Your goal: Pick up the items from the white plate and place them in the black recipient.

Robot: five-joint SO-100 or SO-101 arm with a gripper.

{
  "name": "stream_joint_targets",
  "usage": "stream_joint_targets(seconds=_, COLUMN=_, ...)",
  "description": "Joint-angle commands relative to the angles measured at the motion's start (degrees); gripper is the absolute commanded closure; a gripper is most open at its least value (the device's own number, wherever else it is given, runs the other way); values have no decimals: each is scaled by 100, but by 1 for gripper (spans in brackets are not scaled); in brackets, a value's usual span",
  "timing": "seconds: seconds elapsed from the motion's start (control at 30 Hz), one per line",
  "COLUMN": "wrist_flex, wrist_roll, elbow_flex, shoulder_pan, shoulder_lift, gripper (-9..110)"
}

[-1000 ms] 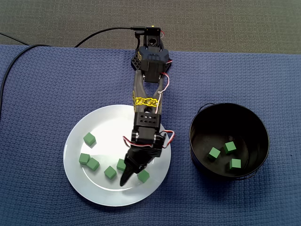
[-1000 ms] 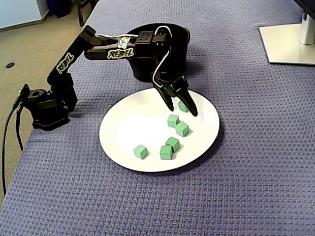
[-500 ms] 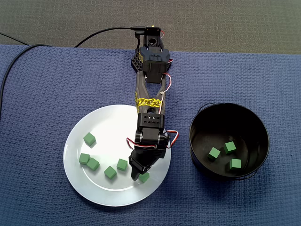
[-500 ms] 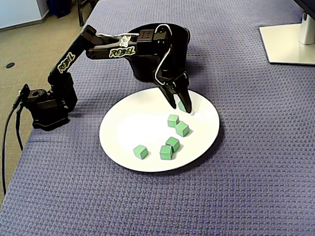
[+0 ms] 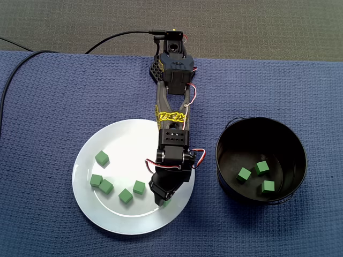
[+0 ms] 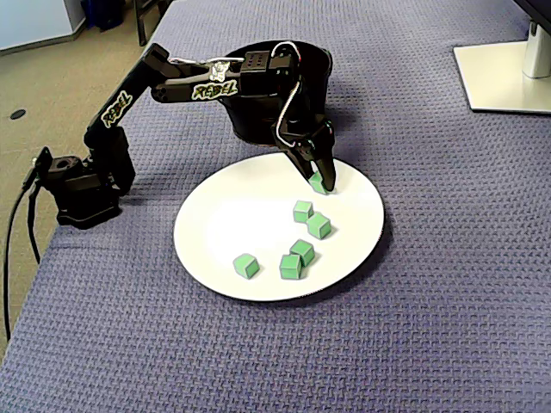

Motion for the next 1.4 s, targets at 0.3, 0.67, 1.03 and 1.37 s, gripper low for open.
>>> stream_joint_targets(seconds=0.3, wrist_flex=-1081, wrist_roll=-2698, elbow_flex=1178, shoulder_pan=352, shoulder_lift=5203, gripper=102)
stream_joint_targets(seconds=0.67, wrist_flex=-2760, wrist_roll=-8666, elbow_flex=3190, shoulder_pan=-3146, shoulder_lift=6205, gripper=102)
stream_joint_targets(seconds=1.03, wrist_flex=-3472, wrist_roll=-9527, elbow_flex=5063, shoulder_pan=-3990, shoulder_lift=4702, gripper=101)
stream_joint_targets(seconds=1.37, wrist_flex=-650, wrist_roll=-9141, elbow_flex=2681, shoulder_pan=-2663, shoulder_lift=5854, gripper=53)
